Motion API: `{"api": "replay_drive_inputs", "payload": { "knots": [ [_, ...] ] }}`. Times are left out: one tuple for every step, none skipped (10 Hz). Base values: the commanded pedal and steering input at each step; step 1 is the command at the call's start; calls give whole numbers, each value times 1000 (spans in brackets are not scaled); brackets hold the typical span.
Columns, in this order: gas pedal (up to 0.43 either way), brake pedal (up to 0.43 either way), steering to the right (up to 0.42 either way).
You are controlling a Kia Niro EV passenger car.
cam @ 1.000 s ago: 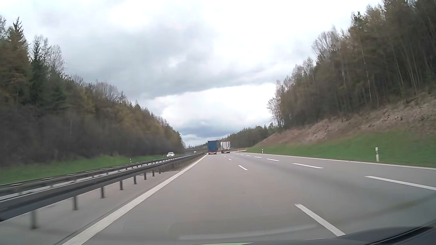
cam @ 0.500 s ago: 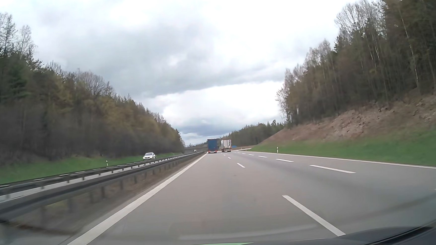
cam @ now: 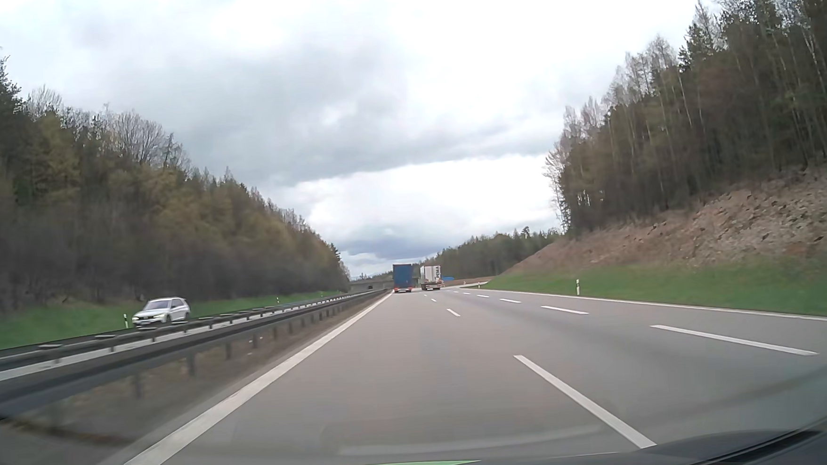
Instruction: Follow the waypoints while adhering to traffic rules and regulations
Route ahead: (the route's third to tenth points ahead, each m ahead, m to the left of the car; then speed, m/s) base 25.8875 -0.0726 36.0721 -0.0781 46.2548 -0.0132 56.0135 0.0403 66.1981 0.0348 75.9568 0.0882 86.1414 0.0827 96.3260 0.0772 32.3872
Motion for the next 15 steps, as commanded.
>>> {"api": "replay_drive_inputs", "payload": {
  "knots": [
    [118,0,-3],
    [118,0,-3],
    [118,0,-3],
    [110,0,-4],
    [67,0,-4],
    [0,0,-3],
    [0,0,-3],
    [0,0,-4],
    [0,0,-3],
    [0,0,-3],
    [0,0,-4],
    [0,0,-3],
    [0,0,-3],
    [0,0,-4],
    [0,0,-4]
  ]
}}
